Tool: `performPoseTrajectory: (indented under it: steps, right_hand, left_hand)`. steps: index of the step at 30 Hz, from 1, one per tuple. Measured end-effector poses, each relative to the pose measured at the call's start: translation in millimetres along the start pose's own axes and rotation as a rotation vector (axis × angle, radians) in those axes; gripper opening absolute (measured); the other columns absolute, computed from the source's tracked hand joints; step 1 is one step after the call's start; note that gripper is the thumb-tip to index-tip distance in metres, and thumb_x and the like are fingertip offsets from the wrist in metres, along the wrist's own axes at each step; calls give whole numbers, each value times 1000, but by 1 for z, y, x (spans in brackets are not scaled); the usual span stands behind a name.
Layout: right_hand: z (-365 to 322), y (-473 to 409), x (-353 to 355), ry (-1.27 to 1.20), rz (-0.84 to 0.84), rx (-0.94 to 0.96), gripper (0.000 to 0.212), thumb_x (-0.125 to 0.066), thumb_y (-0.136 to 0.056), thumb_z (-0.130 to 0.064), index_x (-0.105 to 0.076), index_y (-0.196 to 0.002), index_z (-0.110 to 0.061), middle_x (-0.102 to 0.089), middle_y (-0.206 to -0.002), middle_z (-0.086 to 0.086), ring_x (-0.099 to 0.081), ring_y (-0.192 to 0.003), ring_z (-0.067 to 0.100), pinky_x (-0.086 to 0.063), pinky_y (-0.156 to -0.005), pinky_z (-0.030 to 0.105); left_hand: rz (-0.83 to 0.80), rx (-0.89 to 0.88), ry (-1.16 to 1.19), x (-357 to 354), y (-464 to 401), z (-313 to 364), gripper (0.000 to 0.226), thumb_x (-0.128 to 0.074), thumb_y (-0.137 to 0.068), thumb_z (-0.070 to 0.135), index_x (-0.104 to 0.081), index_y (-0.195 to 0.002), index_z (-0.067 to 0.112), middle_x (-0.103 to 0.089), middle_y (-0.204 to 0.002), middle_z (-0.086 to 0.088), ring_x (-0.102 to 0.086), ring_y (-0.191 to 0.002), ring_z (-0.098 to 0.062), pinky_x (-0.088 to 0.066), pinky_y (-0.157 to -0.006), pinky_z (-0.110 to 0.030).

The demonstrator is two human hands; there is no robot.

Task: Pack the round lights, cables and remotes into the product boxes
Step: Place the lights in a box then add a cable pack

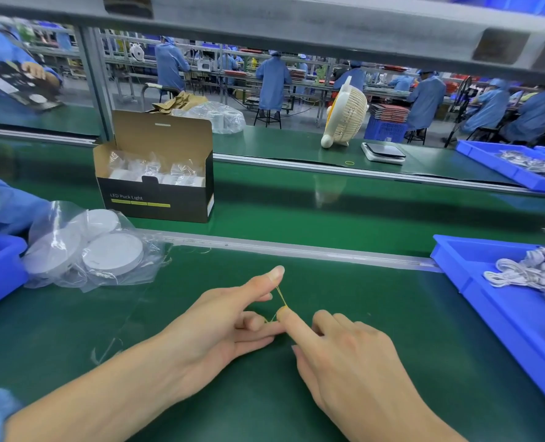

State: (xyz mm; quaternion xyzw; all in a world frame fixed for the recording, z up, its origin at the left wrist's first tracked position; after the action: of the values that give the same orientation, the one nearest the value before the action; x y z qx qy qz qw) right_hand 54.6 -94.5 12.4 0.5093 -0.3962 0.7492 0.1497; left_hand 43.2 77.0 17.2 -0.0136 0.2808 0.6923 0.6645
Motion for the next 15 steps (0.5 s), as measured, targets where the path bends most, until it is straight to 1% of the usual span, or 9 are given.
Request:
performPoseTrajectory:
  steps: [2, 3, 6, 7, 10, 13, 15]
  right_hand:
    - [1, -1, 3, -1, 12, -17, 67, -87, -53, -29, -51, -110, -31, -45, -56, -5, -43, -41, 17, -30, -38, 22]
    - [2, -2, 4, 2, 20, -20, 67, -87, -53, -28, -50, -110, -30, -45, -56, -5, -43, -42, 17, -29, -39, 23]
    - [2, -2, 8, 19, 45, -9, 59, -87, -51, -23, -63, -104, -30, -44, -55, -3, -40, -41, 19, -26, -40, 23]
    - [2, -2, 8, 25, 46, -4, 60, -87, -49, -21, -63, -104, -29, -43, -55, -3, -39, -40, 19, -25, -41, 23]
    - [4, -2, 10, 48, 42, 15, 71, -84, -44, -18, -51, -106, -29, -43, -57, -2, -39, -42, 20, -26, -42, 24]
    - [6, -2, 14, 56, 44, 31, 66, -83, -44, -16, -59, -104, -30, -44, -59, -1, -40, -43, 21, -28, -42, 26]
    - [7, -2, 15, 63, 24, 29, 69, -84, -45, -15, -58, -107, -31, -45, -59, 0, -40, -43, 21, -29, -42, 27]
  left_hand:
    - [-20, 5, -85, 1, 2, 4, 87, -89, -54, 59, -57, -119, 12, -60, -60, -12, -73, -94, -34, -52, -91, -43]
    - [-24, 3, -131, 2, 3, 6, 91, -87, -50, 64, -57, -120, 14, -63, -63, -14, -73, -94, -33, -53, -89, -43]
    - [-30, -25, -282, 3, 4, 7, 96, -79, -46, 76, -56, -119, 19, -66, -67, -16, -73, -94, -28, -54, -89, -42]
    - [-39, -37, -335, 3, 4, 8, 96, -75, -47, 80, -56, -120, 20, -67, -68, -16, -73, -94, -26, -54, -90, -41]
    - [-101, -63, -479, 4, 6, 9, 95, -58, -51, 90, -54, -120, 24, -71, -74, -18, -73, -97, -19, -53, -91, -38]
    - [-191, -16, -612, 5, 7, 12, 94, -40, -56, 97, -51, -122, 31, -73, -77, -19, -72, -97, -18, -49, -86, -34]
    - [-231, 50, -664, 9, 7, 13, 97, -33, -58, 99, -52, -124, 30, -74, -76, -17, -73, -96, -23, -44, -79, -33]
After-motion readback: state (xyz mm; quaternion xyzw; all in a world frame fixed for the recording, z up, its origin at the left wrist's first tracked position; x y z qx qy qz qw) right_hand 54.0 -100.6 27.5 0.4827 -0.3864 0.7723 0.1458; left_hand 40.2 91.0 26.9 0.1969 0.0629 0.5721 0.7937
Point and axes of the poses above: each hand's wrist, its own y-axis away from the middle knuckle, its own x-axis out of the back of the hand, z = x × y, the point moved 1 cm from there along -y, towards the middle knuckle
